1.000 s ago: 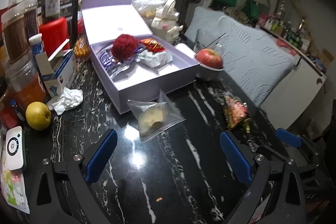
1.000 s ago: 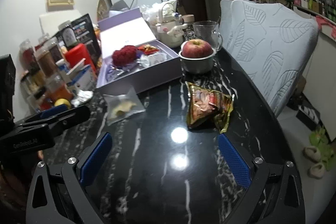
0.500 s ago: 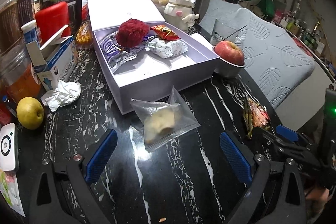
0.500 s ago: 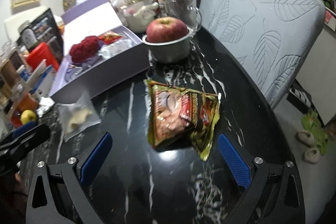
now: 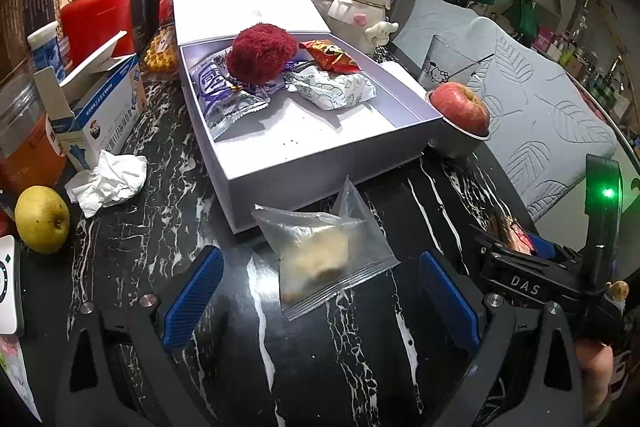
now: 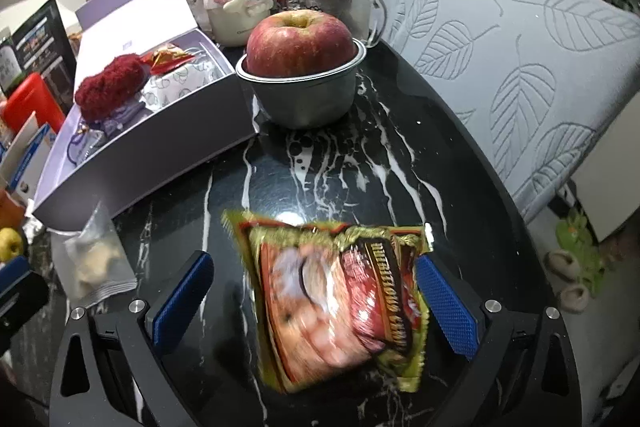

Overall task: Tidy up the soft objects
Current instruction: 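Grasp the clear zip bag with left tool while right tool grasps the gold-red snack bag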

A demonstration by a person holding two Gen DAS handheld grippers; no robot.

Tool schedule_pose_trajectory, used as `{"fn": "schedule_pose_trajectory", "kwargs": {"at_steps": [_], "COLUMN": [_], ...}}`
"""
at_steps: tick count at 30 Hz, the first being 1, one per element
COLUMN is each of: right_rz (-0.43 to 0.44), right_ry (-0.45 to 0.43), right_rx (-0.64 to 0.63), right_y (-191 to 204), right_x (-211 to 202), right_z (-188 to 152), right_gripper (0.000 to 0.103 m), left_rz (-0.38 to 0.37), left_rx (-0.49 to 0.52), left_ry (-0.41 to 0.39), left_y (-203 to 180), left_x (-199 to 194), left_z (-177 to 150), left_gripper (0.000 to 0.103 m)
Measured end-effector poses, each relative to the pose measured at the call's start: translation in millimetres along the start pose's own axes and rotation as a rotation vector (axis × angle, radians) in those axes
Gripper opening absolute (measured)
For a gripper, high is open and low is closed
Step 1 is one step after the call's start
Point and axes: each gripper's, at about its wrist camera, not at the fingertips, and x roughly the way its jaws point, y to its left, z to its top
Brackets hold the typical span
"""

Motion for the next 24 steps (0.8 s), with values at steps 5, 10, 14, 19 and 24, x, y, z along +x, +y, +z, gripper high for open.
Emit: {"fn": "schedule_pose_trajectory", "kwargs": {"at_steps": [5, 10, 14, 19, 24], "right_rz": [-0.048, -0.087, -0.113, -0.090, -0.089], "right_ry": [0.016, 0.020, 0.022, 0.011, -0.032], "right_rx": [-0.017, -0.032, -0.034, -0.036, -0.029], "right_y": [0.8, -0.4, -4.1, -9.0, -18.2], "right_x": [8.1, 13.1, 17.1, 18.7, 10.4], "right_z": [1.1, 2.6, 5.1, 6.0, 5.7], "right_gripper": [0.103, 0.103, 0.103, 0.103, 0.061], "left_rz": [-0.013, -0.015, -0.019, -0.023, -0.010], "left_rx": [-0.011, -0.010, -0.007, 0.000, 0.013], "left_ry": [0.011, 0.010, 0.018, 0.027, 0.028], "left_y": [2.0, 1.7, 0.8, -0.5, -1.7], "left_x": [2.9, 3.1, 4.8, 6.6, 10.0], "left_z": [1.3, 1.4, 0.8, -0.2, -0.6], "left_gripper": [0.100, 0.100, 0.100, 0.100, 0.100]}}
